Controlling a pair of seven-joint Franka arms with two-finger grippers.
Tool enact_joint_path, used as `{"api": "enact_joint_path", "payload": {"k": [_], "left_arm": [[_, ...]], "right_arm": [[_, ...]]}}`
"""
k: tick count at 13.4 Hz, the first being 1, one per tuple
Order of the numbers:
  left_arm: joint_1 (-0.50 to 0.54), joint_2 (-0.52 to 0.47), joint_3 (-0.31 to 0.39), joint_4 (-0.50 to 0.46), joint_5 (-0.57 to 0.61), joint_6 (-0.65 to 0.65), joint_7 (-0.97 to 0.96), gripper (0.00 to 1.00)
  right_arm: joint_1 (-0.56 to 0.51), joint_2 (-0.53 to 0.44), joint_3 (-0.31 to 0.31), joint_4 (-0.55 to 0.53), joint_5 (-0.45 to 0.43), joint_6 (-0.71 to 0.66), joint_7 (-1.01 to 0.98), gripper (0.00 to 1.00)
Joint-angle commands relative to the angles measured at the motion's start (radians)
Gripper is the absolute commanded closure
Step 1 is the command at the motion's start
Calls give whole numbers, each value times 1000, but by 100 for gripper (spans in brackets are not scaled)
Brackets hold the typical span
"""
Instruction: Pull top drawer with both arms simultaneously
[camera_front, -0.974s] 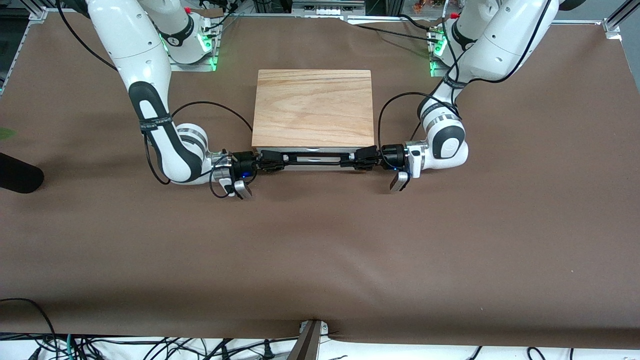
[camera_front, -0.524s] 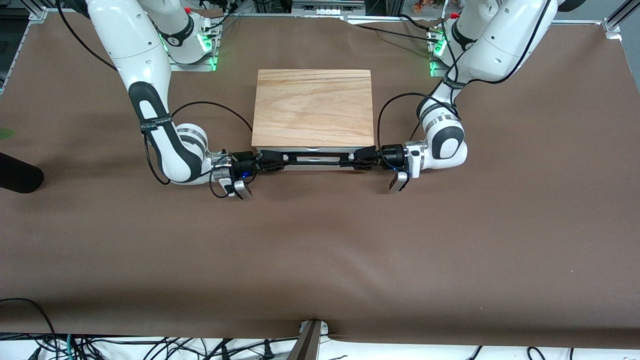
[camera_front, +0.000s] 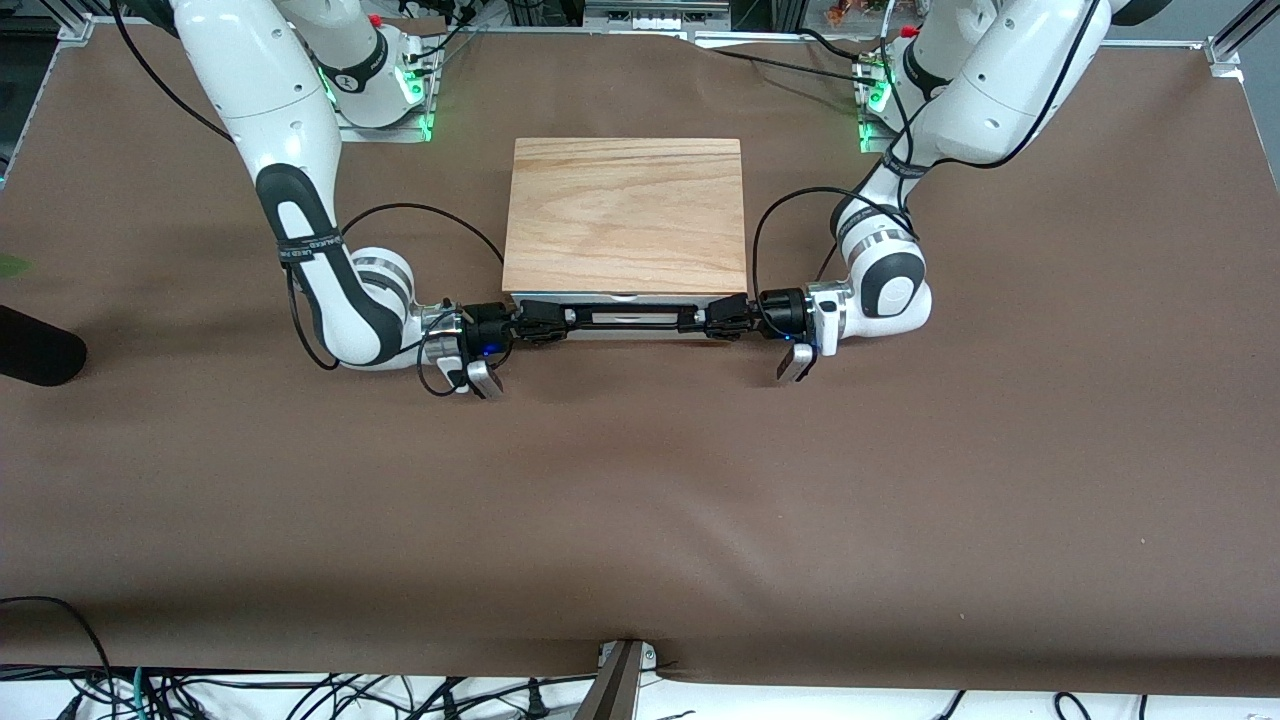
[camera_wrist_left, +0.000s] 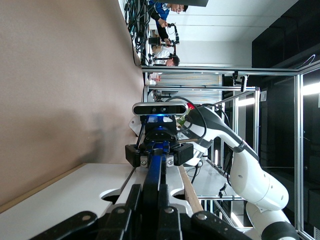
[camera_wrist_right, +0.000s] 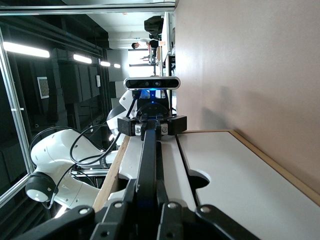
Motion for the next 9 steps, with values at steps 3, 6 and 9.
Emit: {"api": "enact_joint_path", "payload": {"k": [3,6,9], "left_arm": [[-51,-8,-8,-39,-17,-18,38,100],[-42,-11,2,-28,-9,-18,29,100],[-36,-8,11,-22,-9,-20,29,100]], "right_arm": [[-49,-7,3,38,11,-58,31,99],[-49,8,3,67,11,-58,37,99],[-49,39,3,109,11,-57,38,99]]}}
